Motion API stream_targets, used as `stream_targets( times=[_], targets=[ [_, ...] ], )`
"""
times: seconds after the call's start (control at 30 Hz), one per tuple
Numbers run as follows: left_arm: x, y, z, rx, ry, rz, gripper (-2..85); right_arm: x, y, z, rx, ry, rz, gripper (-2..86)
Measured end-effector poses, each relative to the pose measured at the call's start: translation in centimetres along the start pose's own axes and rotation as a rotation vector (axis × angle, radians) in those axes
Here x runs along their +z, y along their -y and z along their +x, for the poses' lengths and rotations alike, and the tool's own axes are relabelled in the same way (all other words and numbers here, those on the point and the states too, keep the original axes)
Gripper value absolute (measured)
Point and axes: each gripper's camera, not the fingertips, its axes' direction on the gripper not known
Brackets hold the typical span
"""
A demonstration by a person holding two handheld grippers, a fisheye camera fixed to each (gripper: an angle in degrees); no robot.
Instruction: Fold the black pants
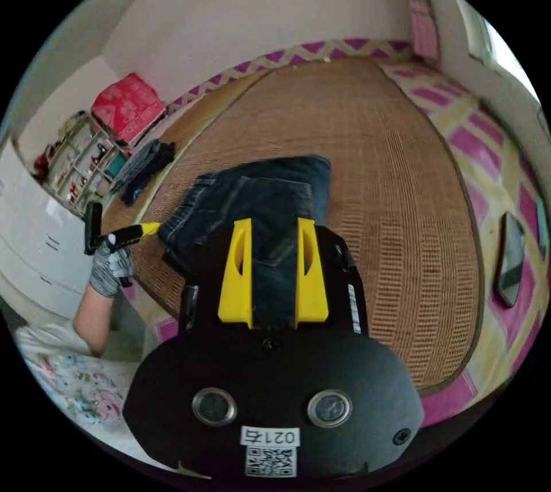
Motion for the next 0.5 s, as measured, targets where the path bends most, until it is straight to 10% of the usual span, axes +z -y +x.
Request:
stream_targets(
  times=[0.5],
  targets=[
    [3.1,5.6,-2.7,-0.038,-0.032,-0.207,5.6,6.5,8.5,16.2,0.138,0.381,-0.2,8.9]
  ],
)
